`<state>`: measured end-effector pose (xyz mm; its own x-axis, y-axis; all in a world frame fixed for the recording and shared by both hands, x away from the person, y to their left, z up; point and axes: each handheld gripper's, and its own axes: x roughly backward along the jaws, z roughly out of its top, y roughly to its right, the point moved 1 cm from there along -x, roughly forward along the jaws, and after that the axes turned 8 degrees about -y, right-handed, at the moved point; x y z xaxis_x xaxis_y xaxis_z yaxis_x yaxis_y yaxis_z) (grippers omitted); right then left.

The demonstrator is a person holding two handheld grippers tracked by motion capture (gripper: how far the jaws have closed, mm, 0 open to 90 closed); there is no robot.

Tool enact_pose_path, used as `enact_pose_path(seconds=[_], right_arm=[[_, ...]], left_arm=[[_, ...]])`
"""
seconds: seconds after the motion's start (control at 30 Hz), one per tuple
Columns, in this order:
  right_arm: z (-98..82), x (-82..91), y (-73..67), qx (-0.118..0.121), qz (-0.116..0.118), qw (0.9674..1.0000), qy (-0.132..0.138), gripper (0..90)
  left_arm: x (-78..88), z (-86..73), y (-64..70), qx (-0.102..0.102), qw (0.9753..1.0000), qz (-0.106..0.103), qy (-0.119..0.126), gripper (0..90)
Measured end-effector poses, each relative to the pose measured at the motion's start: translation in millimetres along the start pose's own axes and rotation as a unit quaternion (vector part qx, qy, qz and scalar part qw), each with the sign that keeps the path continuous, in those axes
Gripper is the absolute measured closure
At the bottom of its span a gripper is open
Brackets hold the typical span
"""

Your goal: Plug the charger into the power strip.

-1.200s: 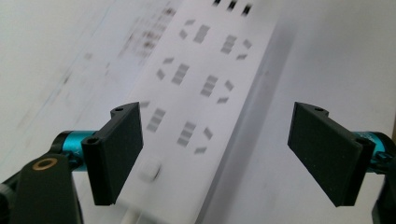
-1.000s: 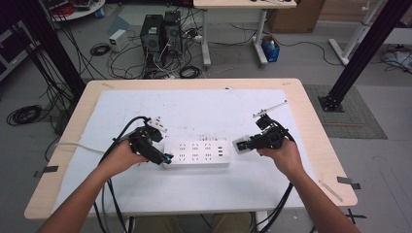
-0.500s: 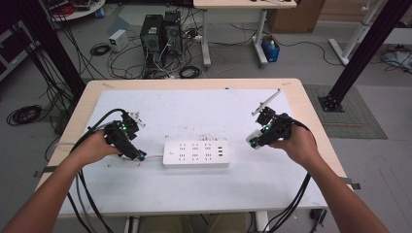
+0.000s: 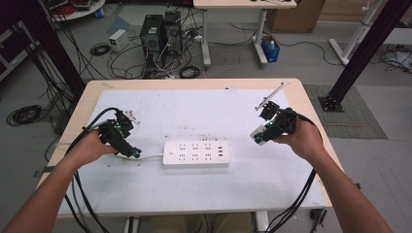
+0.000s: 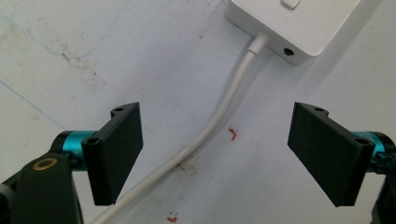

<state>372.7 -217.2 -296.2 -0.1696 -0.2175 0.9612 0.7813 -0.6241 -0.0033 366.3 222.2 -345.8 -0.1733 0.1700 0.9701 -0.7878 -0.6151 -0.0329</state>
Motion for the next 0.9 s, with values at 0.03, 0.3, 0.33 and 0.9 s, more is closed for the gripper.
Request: enact_pose_path(seconds=[0.03,0.3,0.33,0.9], right_arm=[[0.5,-0.1,-0.5,0.000,0.000,1.0000,-0.001,62.3],[5.9,-3.1,-1.5,0.006,0.010,0.9999,-0.007,62.2],[5.9,-3.1,-1.5,0.006,0.010,0.9999,-0.007,62.2],[62.0,-27.9,-16.6,0.094,0.042,0.9934,-0.051,62.3]], left_arm=[[0.4,0.1,0.3,-0.004,1.0000,-0.001,0.003,18.2],[3.3,-3.3,-3.1,-0.017,0.9998,0.002,0.006,18.2],[3.1,-3.7,-3.1,-0.014,0.9998,0.004,0.009,18.2],[-23.4,-15.0,5.8,-0.032,0.9993,0.018,0.011,18.2]])
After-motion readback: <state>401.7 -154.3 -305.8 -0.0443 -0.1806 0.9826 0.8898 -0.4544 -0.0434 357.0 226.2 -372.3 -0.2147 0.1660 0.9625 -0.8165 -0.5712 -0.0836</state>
